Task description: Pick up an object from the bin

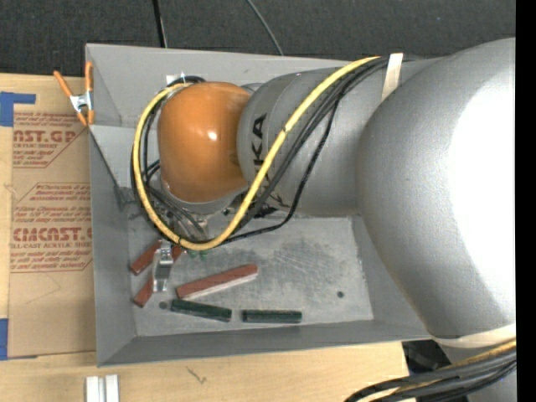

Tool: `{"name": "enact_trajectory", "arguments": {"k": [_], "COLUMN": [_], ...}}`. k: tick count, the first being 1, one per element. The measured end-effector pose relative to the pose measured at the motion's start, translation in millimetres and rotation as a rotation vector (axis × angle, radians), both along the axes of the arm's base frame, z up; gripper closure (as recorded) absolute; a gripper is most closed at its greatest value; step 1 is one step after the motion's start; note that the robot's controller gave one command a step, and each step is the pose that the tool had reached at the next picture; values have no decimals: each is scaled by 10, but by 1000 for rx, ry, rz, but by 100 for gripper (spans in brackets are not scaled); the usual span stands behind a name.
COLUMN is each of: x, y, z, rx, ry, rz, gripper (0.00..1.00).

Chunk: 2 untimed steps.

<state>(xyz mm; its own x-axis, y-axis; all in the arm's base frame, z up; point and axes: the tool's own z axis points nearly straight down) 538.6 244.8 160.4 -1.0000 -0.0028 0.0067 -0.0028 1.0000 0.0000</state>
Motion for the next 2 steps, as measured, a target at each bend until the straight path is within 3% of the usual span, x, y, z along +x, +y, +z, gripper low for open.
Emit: {"name": "enact_trajectory", "arguments": {"k": [1,2], "x": [24,242], "y": [-10,-114], "z": [39,-338], "rx": [2,3], "ry": [-7,-13], "rz": [-2,298], "gripper": [0,0]}}
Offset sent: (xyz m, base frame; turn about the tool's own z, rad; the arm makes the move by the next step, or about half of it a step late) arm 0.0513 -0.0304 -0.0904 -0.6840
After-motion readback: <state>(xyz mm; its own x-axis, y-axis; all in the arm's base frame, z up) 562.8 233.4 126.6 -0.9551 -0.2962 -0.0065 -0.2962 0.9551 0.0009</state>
